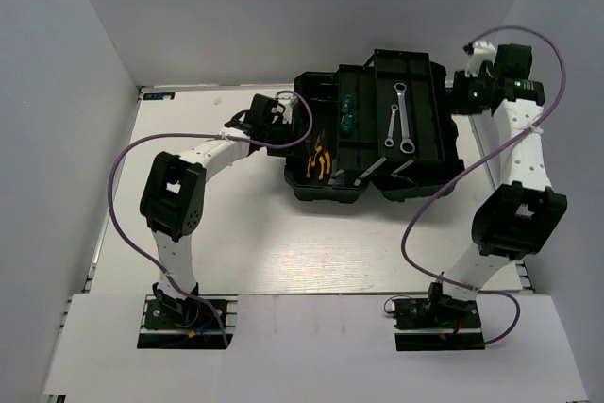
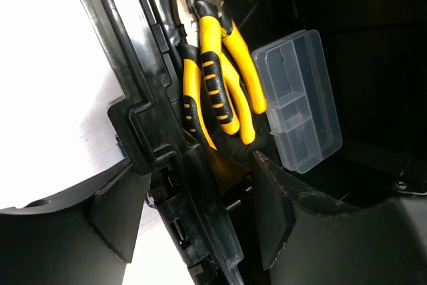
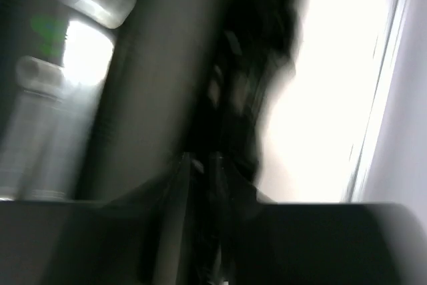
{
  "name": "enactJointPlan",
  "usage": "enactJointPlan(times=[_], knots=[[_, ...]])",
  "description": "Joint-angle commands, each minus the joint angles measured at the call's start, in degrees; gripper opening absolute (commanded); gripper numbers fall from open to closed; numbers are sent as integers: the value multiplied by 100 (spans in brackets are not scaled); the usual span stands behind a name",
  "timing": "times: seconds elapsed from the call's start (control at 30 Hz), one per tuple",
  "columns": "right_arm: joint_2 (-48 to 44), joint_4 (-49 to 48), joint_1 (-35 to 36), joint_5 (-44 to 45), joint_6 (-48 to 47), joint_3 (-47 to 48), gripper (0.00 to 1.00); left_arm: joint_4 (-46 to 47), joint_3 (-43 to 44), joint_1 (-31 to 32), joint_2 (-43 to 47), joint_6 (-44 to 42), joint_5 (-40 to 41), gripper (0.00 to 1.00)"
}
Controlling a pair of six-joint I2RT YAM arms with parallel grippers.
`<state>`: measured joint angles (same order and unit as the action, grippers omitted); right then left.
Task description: Sort the tools into containers
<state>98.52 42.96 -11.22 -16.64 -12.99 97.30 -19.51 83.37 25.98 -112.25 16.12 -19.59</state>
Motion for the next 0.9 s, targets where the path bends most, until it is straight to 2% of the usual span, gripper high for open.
enactJointPlan(times=[0.0, 0.03, 0.07, 0.23, 0.27, 0.33, 0.4, 0.47, 0.5, 0.53, 0.6, 0.73, 0.87], knots=[[-624, -52, 577, -516, -71, 1104, 0, -18, 91, 13, -148, -74, 79, 67], [-484, 280, 795, -132, -228, 1542, 0, -18, 144, 13, -148, -74, 26, 63], [-457, 379, 849, -129, -265, 1608, 0, -18, 144, 13, -148, -74, 26, 63], [-457, 459, 1105, 284, -362, 1644, 0, -18, 144, 13, -148, -74, 26, 60], [-448, 389, 1331, 676, -257, 1626, 0, -18, 144, 13, -148, -74, -26, 60], [-387, 293, 1351, 1100, -177, 1591, 0, -18, 144, 13, -148, -74, -27, 60], [-229, 248, 1307, 1951, 7, 1652, 23, -18, 144, 13, -148, -74, -27, 60], [-193, 187, 1211, 2556, 86, 1591, 32, -18, 144, 13, -148, -74, -27, 60], [-193, 12, 1184, 2657, 95, 1347, 40, -18, 144, 13, -148, -74, -27, 60], [-210, -33, 1201, 2692, 121, 1266, 41, -18, 144, 13, -148, -74, -27, 60], [-246, 10, 912, 2640, 174, 1143, 52, -18, 144, 13, -148, -74, -27, 60], [-211, 90, 710, 2411, 218, 906, 60, -18, 144, 13, -148, -74, -80, 60], [-123, 134, 499, 2157, 201, 536, 60, -18, 144, 13, -148, -74, -132, 60]])
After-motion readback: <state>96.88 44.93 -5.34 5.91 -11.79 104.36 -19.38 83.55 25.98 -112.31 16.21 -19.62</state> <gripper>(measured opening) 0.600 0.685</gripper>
